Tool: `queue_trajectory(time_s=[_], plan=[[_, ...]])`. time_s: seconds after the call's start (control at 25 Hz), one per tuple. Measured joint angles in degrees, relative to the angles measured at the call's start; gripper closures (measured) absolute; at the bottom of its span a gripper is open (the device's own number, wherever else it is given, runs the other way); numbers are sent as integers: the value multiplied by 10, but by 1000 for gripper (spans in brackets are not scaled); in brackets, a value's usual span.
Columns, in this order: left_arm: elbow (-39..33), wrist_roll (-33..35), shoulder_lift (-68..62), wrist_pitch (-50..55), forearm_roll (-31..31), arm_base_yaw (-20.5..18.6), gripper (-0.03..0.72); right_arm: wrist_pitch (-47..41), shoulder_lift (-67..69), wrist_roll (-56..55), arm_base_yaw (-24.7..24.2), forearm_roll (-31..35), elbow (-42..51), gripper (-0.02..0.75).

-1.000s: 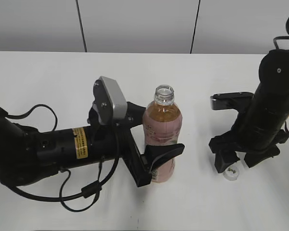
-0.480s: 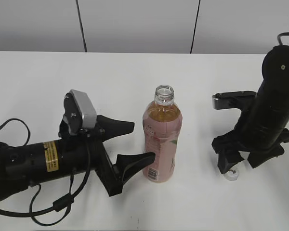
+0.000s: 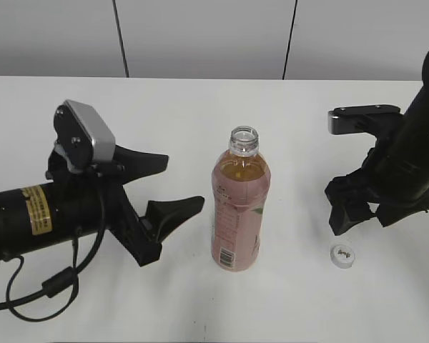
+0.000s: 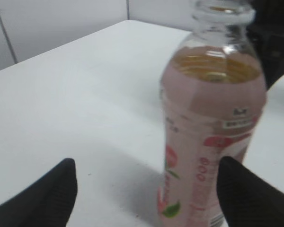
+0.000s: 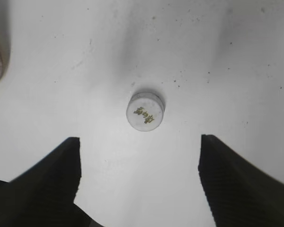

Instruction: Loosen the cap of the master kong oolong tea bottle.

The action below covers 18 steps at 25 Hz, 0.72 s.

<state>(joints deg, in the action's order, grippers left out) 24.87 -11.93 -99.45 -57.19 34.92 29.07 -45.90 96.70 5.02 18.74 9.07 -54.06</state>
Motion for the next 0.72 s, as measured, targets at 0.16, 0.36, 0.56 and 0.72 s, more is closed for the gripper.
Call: queue_trajectory(time_s=[0.16, 0.36, 0.56, 0.72], plan=[[0, 23, 74, 137, -70, -2, 169, -2, -8, -5, 0, 2, 0, 156], [1, -31, 131, 257, -138, -56, 175, -20, -10, -10, 0, 6, 0, 156], [1, -180, 202, 340, -67, -147, 174, -52, -36, -11, 0, 2, 0, 156], [1, -245, 278, 446, -36, -171, 174, -78, -77, -13, 0, -5, 0, 156]])
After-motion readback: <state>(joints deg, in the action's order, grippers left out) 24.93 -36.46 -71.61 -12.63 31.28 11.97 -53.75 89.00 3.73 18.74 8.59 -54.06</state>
